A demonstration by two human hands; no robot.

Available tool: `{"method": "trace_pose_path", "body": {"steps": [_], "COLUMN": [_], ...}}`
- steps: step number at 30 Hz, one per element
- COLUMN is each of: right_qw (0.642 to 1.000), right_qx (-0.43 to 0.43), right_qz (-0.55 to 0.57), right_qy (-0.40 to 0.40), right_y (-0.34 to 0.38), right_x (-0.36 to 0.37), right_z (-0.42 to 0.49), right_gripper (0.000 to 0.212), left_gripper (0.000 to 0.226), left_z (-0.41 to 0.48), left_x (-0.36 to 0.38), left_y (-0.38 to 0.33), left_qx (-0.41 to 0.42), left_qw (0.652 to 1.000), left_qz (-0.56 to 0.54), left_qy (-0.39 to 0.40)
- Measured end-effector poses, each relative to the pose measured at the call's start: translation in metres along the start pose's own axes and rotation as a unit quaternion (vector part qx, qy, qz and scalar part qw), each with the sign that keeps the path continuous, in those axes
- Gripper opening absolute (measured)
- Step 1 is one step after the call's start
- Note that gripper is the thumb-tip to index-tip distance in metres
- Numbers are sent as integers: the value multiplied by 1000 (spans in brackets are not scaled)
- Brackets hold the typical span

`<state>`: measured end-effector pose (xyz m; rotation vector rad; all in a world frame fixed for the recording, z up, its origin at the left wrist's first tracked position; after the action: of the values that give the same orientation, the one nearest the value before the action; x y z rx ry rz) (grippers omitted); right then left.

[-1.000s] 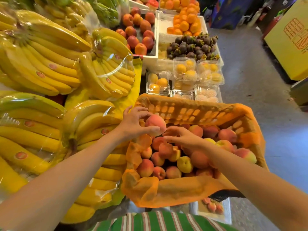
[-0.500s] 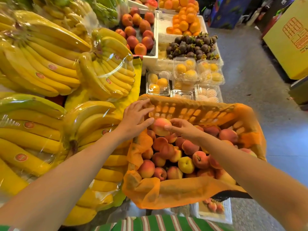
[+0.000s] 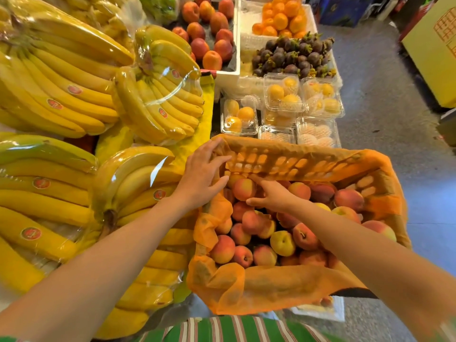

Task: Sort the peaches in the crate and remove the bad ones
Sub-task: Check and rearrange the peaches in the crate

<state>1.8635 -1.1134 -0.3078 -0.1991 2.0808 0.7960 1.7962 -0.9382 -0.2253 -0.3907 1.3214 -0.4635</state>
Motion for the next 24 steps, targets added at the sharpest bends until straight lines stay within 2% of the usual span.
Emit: {"method": "trace_pose_path", "body": {"steps": [2,5,8,10,13,16,20,24], "right_qw": [1000,997,994,994,996,996,990,968], "right_qx": [-3,7,24,43,64,78,46,48], "right_qz": [4,72,102,99,61,28,-133,-240], "right_qy": [0,-7,22,25,21,40,33,52], "right_y": [-2,-9,-26,-42,-67,-87,-96,-111], "right_x": [-7,-34,-66,-86,-110,-114,-109,-110], "right_z": [-9,-34,-75,-106,-149,-182,-197,-201], "right_gripper": [78,61,44,41,37,39,54,64], "left_gripper": [42,36,28,29,35,47,71,78], "left_z": [5,19,28,27,16,8,7,9], "left_x": [-4,-1,23,48,85,111,142,160], "left_y": [-11,-45,-86,-111,-146,-173,-195,-206], "left_qx": [12,80,134,160,190,192,177,120], "left_qw": [999,997,985,968,937,920,920,933], "left_qz": [30,20,-51,-82,-88,-99,-63,-36], "left_qy": [-12,1,92,173,278,326,343,338]}}
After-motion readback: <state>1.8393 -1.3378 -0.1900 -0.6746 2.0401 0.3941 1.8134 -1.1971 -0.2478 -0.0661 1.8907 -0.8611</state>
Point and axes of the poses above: each hand's wrist, its own z-axis towards the middle knuckle, its own x-axis out of the palm, y = z × x, the point moved 7 cm from there along z, towards the middle knuckle, and after that the axes turned 4 degrees about -y, right-handed, at the moved point
